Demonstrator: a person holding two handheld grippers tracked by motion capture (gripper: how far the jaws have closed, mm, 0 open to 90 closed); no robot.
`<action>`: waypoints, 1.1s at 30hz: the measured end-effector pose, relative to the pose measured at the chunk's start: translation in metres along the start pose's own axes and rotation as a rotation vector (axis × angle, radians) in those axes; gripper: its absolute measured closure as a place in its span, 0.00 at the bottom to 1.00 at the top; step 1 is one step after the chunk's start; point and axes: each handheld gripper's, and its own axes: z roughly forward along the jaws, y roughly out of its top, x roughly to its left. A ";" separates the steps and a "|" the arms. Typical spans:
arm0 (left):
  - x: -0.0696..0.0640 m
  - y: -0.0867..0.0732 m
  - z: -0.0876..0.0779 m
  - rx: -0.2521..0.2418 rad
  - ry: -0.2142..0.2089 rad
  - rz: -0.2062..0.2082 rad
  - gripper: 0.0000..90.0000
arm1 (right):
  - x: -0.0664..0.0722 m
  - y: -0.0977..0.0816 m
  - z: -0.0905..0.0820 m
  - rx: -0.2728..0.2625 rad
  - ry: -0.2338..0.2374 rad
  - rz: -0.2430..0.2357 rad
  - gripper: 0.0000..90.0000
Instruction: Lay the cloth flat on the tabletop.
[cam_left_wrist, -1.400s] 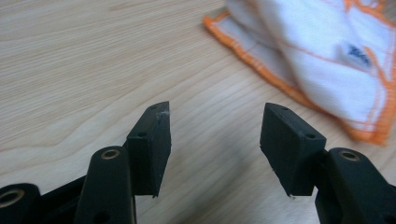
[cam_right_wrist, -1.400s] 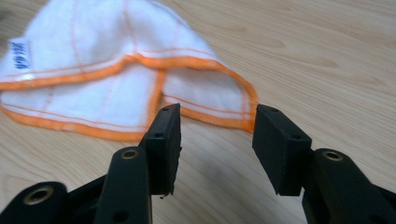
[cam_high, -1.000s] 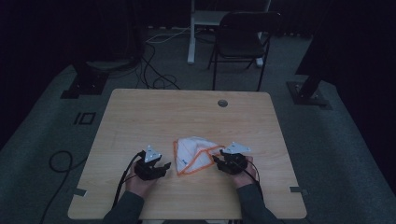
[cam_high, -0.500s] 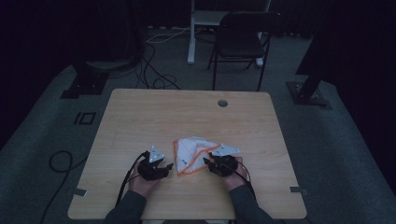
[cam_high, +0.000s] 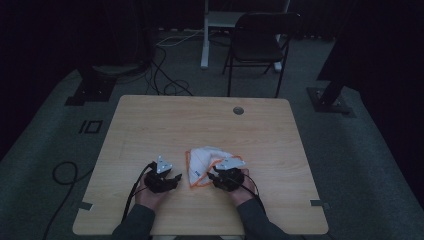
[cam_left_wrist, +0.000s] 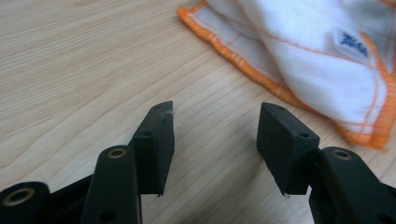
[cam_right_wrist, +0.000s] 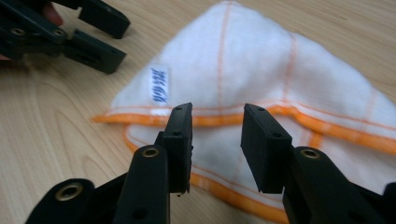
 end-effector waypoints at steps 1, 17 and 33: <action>0.002 -0.001 -0.001 -0.002 0.008 -0.007 0.53 | 0.004 0.002 0.003 -0.002 0.008 -0.007 0.72; 0.005 -0.002 -0.002 -0.001 0.024 -0.012 0.52 | 0.023 0.019 0.032 0.032 0.051 -0.042 0.74; -0.003 0.001 -0.002 -0.003 0.000 0.010 0.52 | -0.011 0.014 -0.006 -0.013 -0.018 -0.010 0.96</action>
